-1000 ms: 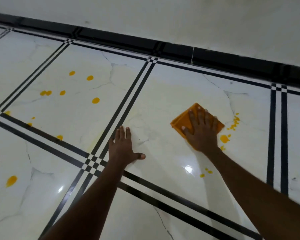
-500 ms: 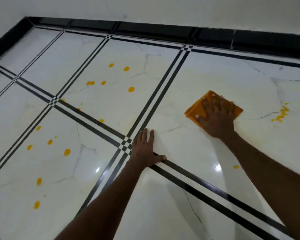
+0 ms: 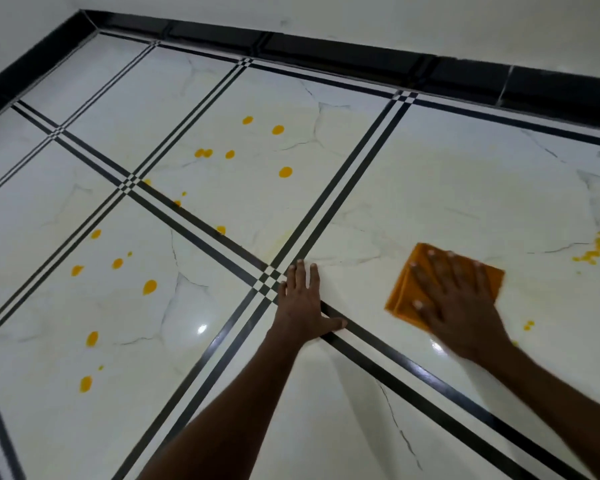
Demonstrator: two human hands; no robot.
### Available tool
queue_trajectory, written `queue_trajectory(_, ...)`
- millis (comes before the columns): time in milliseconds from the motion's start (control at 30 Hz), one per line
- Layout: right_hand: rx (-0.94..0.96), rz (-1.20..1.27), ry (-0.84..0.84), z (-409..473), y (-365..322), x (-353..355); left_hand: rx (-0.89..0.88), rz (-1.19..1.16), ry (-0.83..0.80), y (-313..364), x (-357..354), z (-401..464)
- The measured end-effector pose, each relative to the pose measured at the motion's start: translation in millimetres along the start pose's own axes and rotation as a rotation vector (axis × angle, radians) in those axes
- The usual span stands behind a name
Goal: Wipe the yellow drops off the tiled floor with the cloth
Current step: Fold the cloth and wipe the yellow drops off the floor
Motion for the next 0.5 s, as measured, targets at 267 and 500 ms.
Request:
queue_trajectory(267,0.067,0.068,-0.051,200,-84,-9,0.210,-0.164,0.044,-58,2,-3)
queue_trajectory(500,0.257,0.041,-0.034,148,-106,-21,0.147,-0.090,-0.014,-90,3,-10)
Point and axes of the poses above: each hand's wrist, its own z-axis towards the middle knuckle, its own x-axis out of the back of the hand, y = z × x, the point moved 7 cm from there along z, towards the middle knuckle, and after that the axes turned 13 degrees about x, right-handed, at the moved point
